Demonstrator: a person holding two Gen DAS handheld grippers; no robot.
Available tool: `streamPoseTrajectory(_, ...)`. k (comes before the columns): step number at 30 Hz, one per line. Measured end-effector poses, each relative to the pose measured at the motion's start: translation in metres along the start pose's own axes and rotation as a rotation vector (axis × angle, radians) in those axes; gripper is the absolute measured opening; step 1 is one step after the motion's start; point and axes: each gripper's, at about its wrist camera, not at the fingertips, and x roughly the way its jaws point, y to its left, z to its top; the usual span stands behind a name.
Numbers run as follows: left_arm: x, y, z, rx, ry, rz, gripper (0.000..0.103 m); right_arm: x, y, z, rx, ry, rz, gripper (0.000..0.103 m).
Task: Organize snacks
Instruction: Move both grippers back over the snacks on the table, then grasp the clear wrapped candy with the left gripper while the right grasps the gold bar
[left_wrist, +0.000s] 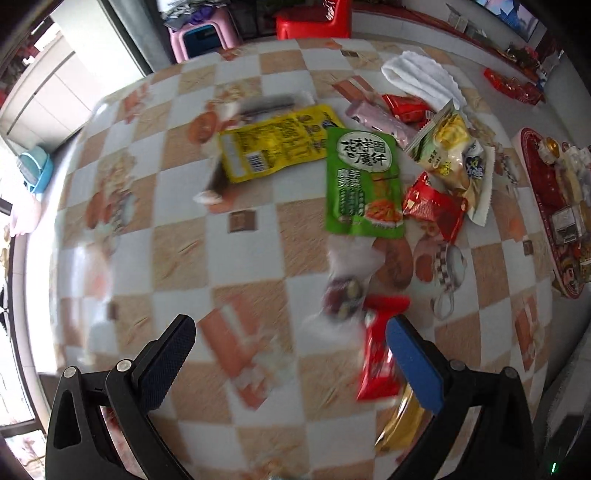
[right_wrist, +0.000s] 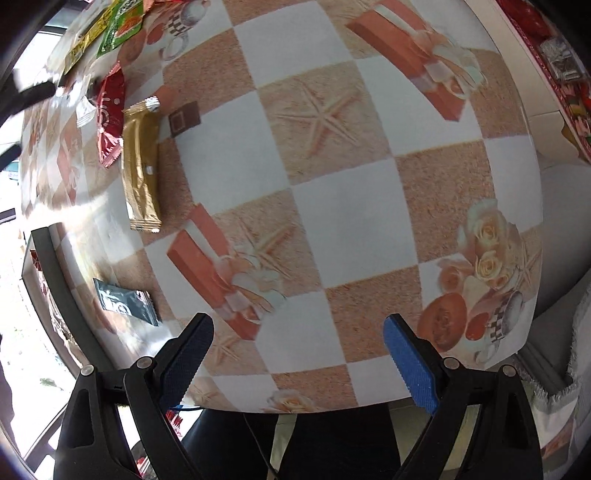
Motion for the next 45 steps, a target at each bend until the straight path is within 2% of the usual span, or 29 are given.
streamPoseTrajectory(5,0.037,-0.011,0.013,0.033,0.068,0.045,0.103,0.000,-0.011,-0.001,-0.001,0.003,0.013,0.094)
streamPoseTrajectory(10,0.057,-0.012,0.013,0.061,0.114,0.060,0.103,-0.005,-0.023,0.002,-0.006,-0.003,0.030,0.094)
streamPoseTrajectory(13,0.063,-0.008,0.015,0.049,0.116,0.037,0.103,-0.003,-0.016,0.003,-0.021,-0.010,0.023,0.094)
streamPoseTrajectory(16,0.071,0.001,0.014,-0.013,0.133,-0.046,0.103,-0.001,-0.013,0.007,-0.032,-0.008,0.008,0.094)
streamPoseTrajectory(18,0.071,0.001,0.013,-0.007,0.133,-0.044,0.103,-0.002,-0.013,0.009,-0.025,-0.007,0.009,0.094)
streamPoseTrajectory(22,0.075,0.000,0.021,0.001,0.188,-0.040,0.103,-0.002,-0.014,0.010,-0.017,-0.009,0.007,0.094)
streamPoseTrajectory(25,0.069,-0.007,0.033,0.037,0.158,-0.051,0.091,-0.004,-0.014,0.011,-0.015,-0.013,0.002,0.094)
streamPoseTrajectory(27,0.060,-0.013,0.033,0.071,0.122,-0.054,0.072,-0.008,-0.015,0.013,-0.021,-0.016,-0.003,0.094)
streamPoseTrajectory(29,0.051,-0.014,0.029,0.105,0.105,-0.058,0.030,-0.011,-0.014,0.016,-0.029,-0.018,-0.009,0.094)
streamPoseTrajectory(32,0.048,0.001,0.013,0.074,0.116,-0.072,0.030,-0.015,-0.004,0.022,-0.042,-0.027,-0.011,0.094)
streamPoseTrajectory(41,0.033,0.062,-0.081,-0.007,0.143,-0.060,0.031,-0.017,0.052,0.052,-0.125,-0.054,-0.003,0.094)
streamPoseTrajectory(45,0.032,0.076,-0.090,-0.051,0.147,-0.065,0.031,-0.016,0.084,0.069,-0.158,-0.079,-0.039,0.094)
